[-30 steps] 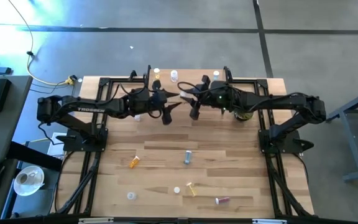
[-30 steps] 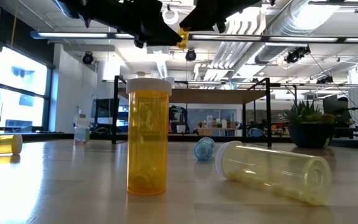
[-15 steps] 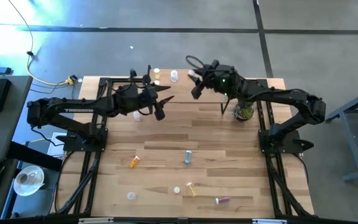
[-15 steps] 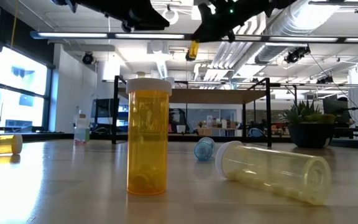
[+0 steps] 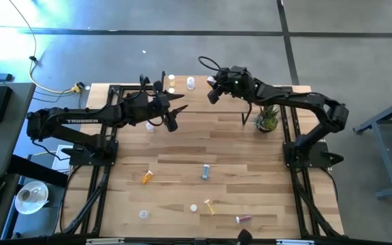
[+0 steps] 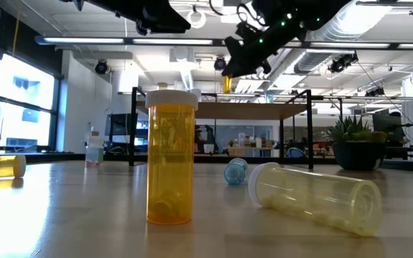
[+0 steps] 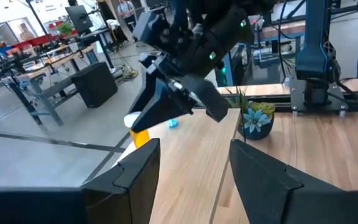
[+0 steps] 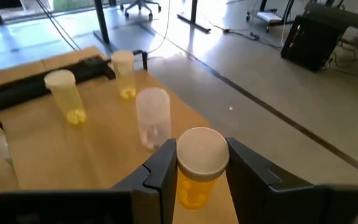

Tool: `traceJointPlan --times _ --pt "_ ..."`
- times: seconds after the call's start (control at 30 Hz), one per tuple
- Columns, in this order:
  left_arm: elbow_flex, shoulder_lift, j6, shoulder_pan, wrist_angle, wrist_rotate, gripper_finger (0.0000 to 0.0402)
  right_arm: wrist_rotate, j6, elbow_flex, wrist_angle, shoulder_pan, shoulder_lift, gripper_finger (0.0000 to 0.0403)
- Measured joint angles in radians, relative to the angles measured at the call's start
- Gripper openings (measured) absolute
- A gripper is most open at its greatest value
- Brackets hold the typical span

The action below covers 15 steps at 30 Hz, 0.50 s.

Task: Pick and place medicine bottles onto shelf by color
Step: Put the bottom right orange pill bottle on the shelf

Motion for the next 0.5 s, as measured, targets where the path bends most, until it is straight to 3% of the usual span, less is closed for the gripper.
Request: traceJointPlan --times 0.5 --pt "0.0 0.001 0.0 0.0 0.002 0.0 0.0181 -0.006 -0.027 0.0 -0.052 -0.031 0.028 0.0101"
